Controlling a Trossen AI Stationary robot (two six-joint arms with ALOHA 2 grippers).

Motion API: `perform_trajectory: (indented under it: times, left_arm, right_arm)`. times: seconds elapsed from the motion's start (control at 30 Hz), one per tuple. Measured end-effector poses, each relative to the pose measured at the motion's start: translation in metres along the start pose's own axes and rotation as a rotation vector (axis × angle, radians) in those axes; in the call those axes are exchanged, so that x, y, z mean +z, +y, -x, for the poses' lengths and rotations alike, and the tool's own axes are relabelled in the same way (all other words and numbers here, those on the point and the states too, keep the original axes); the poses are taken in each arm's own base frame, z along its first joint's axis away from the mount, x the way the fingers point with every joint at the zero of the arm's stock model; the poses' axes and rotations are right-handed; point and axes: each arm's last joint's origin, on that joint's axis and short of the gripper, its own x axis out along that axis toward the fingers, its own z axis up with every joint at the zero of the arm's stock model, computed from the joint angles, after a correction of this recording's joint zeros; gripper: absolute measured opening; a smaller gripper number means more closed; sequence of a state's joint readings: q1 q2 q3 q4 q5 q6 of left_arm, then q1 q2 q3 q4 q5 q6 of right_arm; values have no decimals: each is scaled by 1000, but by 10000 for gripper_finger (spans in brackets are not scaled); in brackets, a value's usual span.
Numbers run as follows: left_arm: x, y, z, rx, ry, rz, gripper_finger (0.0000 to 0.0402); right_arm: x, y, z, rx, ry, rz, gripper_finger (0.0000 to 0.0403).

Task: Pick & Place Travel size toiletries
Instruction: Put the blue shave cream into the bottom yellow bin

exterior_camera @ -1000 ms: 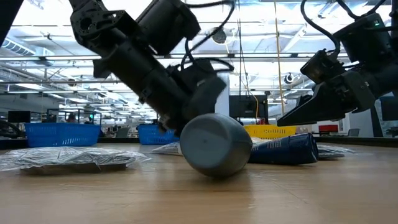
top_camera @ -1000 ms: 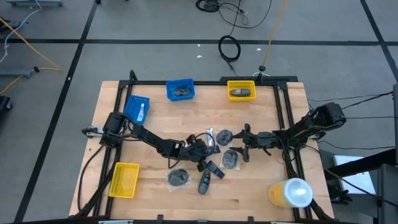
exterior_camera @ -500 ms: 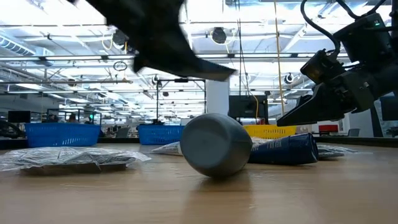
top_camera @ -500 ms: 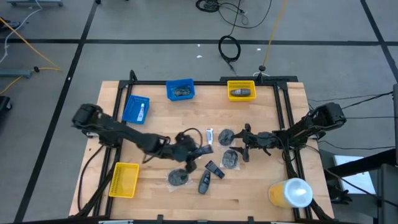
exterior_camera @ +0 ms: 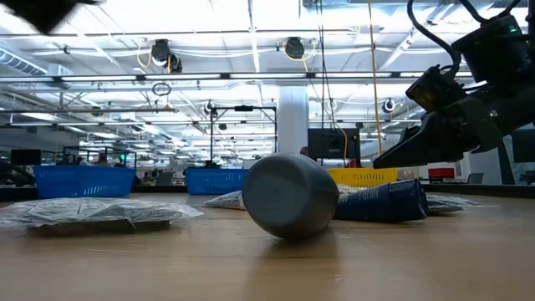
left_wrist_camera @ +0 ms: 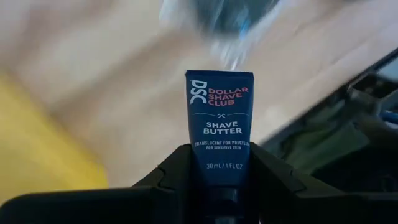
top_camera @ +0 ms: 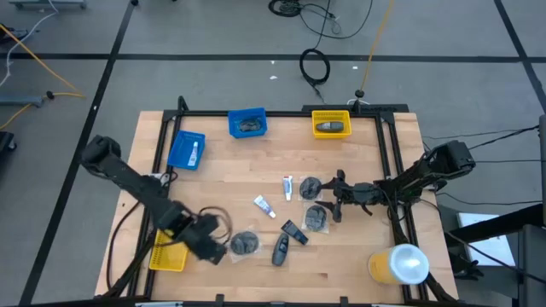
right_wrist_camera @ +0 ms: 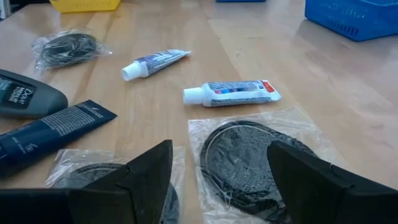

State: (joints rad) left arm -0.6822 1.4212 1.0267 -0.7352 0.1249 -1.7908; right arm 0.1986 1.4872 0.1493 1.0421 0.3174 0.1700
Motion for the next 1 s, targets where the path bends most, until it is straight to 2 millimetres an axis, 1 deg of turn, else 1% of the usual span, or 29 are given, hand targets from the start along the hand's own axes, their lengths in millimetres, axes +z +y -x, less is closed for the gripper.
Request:
perform_trajectory:
  times: [0.1,0.2,0.33,0.43,0.57,0.7,0.87,1.0]
  left_arm:
    - [-23,7,7,-10,32,83,124]
    - [-45,22,17,6,22,164,125]
    - [-69,48,25,124,8,244,126]
    - [-79,69,32,216,-45,297,126]
    - [-84,87,36,286,-166,309,126]
    - [-80,94,32,305,-297,274,126]
    - [-72,97,18,348,-365,252,127]
    - [-70,100,5,349,-370,255,127]
  right_arm:
    - [0,0,0,1,-4,4,254]
    - [1,0,0,1,-7,3,254]
    - [1,0,0,1,-7,3,254]
    - [1,0,0,1,-7,3,254]
    - [1,0,0,1,-7,3,254]
    - [1,0,0,1,-7,3,254]
    - [1,0,0,1,-7,3,254]
    - [1,0,0,1,-7,4,254]
